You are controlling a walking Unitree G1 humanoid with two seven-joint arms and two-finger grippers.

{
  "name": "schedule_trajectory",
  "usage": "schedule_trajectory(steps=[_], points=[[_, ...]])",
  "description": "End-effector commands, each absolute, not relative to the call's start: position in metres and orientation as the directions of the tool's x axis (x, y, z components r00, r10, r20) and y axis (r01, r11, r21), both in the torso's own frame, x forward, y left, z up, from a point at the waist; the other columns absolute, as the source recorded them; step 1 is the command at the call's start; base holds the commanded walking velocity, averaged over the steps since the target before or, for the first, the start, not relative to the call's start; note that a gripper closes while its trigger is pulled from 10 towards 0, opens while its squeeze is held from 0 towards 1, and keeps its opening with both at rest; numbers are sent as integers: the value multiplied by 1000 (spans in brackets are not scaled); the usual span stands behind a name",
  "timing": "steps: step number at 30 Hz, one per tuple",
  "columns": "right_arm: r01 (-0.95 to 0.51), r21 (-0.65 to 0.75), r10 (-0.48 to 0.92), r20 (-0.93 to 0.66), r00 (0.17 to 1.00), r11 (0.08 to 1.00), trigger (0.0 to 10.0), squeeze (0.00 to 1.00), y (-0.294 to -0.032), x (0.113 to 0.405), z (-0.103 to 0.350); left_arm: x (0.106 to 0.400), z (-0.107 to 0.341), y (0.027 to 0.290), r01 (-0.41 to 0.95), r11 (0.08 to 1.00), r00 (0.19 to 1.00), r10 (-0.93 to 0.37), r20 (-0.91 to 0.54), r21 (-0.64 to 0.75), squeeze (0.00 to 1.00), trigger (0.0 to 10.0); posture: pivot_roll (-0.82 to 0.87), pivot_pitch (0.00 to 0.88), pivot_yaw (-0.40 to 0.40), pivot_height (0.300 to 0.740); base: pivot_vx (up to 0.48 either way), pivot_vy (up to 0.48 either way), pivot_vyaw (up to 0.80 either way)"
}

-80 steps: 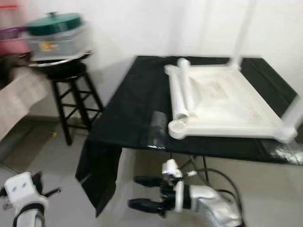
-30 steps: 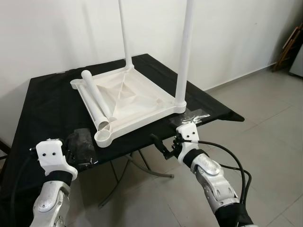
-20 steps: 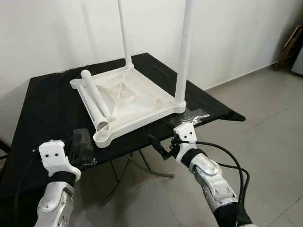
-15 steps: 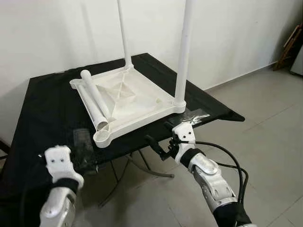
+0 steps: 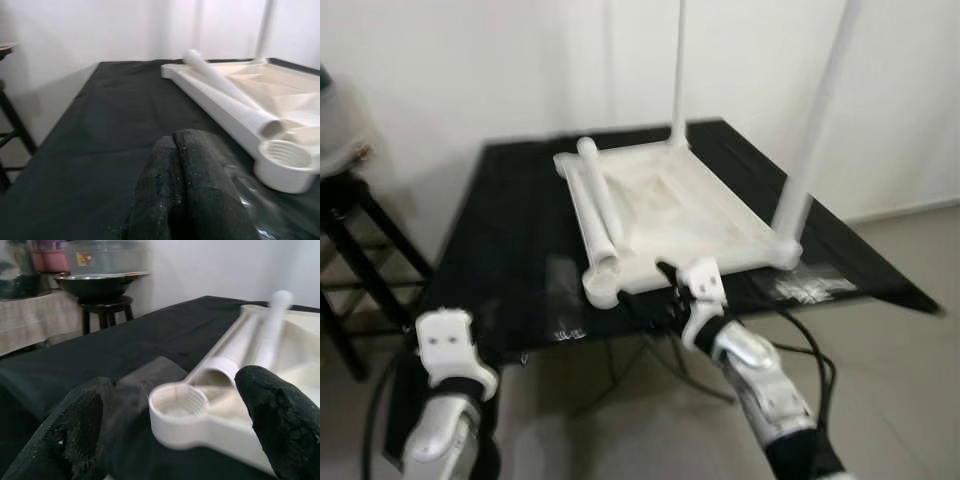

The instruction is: Building children table

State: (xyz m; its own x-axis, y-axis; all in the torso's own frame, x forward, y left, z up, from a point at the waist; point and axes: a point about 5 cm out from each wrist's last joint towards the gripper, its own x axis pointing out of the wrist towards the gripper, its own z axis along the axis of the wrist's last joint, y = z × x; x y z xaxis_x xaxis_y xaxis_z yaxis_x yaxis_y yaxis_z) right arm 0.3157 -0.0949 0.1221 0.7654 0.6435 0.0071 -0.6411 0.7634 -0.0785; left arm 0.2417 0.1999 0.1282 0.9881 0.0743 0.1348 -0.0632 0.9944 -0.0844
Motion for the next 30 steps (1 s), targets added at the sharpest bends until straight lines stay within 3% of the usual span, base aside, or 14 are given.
schedule_trajectory(steps=[1,18,24,25,26,27,29,30], points=[[-655,-27,656,34,754,755,10000,0,-89,313,123,240,124,204,-77,994,989,85,117,-73,0,10000,-104,0,42,740,382,0,800],[-684,-116,685,-39,728,720,10000,0,-80,309,112,243,134,199,-24,998,987,34,159,-66,0,10000,-96,0,43,740,377,0,0],[-685,-123,684,-52,727,718,10000,0,-80,308,110,242,139,192,62,997,983,-54,174,-39,0,10000,-94,0,44,740,40,0,0],[-684,-124,683,-54,728,719,10000,0,-80,308,109,241,139,188,107,994,980,-103,173,-18,757,10000,-95,0,43,740,0,0,0],[-683,-124,682,-56,729,720,10000,0,-80,309,109,241,140,186,138,990,976,-136,172,-4,757,10000,-95,0,43,740,0,0,0],[-680,-126,679,-60,732,722,10000,0,-80,309,108,240,141,184,163,985,971,-170,166,50,1000,10000,-95,0,43,740,0,0,0],[-665,-133,662,-75,746,735,10000,0,-82,311,107,240,144,179,229,948,957,-260,128,219,1000,10000,-94,0,40,740,0,0,0],[-661,-134,657,-78,749,738,10000,0,-83,312,106,240,144,178,238,941,954,-273,121,242,1000,10000,-94,0,40,740,0,0,0]])
